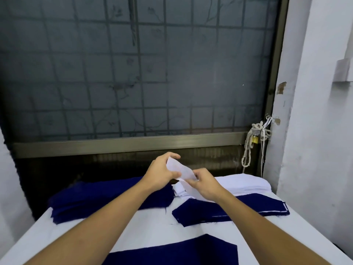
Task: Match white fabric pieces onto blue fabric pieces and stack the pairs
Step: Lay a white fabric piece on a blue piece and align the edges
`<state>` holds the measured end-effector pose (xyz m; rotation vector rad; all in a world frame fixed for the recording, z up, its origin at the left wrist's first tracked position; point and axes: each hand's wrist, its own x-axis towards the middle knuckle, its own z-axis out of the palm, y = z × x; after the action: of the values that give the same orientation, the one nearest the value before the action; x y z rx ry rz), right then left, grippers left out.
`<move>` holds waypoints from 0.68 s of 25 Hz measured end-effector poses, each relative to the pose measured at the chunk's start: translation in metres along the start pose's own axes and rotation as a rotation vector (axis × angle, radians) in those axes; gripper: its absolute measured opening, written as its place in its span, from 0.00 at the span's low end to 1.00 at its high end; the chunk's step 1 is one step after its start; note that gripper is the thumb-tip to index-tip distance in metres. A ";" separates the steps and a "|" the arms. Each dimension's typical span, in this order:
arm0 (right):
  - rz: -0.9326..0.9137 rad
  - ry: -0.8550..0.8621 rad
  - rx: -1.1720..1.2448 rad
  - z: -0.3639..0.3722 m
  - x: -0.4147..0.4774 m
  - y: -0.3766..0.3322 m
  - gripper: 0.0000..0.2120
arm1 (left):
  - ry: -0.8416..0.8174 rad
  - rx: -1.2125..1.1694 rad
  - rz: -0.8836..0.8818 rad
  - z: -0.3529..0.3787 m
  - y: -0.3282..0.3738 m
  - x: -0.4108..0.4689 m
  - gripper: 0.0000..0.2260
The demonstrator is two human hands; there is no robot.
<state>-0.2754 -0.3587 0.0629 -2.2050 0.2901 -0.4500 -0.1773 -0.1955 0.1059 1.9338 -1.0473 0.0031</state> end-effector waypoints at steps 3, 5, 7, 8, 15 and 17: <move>-0.042 0.032 -0.157 0.007 -0.005 -0.016 0.18 | -0.117 0.149 -0.046 -0.016 0.003 -0.013 0.13; -0.075 0.033 -0.227 0.011 -0.008 -0.023 0.19 | -0.028 0.153 -0.042 -0.021 0.005 -0.021 0.06; -0.055 0.032 -0.234 0.014 -0.014 -0.027 0.16 | 0.077 0.147 -0.036 -0.030 0.004 -0.028 0.05; -0.036 0.025 -0.227 0.016 -0.018 -0.027 0.14 | 0.124 0.118 -0.040 -0.038 0.003 -0.032 0.04; 0.048 -0.073 -0.263 0.014 -0.042 -0.015 0.17 | 0.359 0.020 -0.154 -0.101 -0.028 -0.069 0.07; 0.064 -0.097 -0.294 0.014 -0.050 -0.013 0.18 | 0.414 0.041 -0.193 -0.115 -0.043 -0.084 0.07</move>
<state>-0.3138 -0.3232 0.0538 -2.4867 0.3942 -0.2770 -0.1589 -0.0480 0.1104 1.9533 -0.5895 0.3061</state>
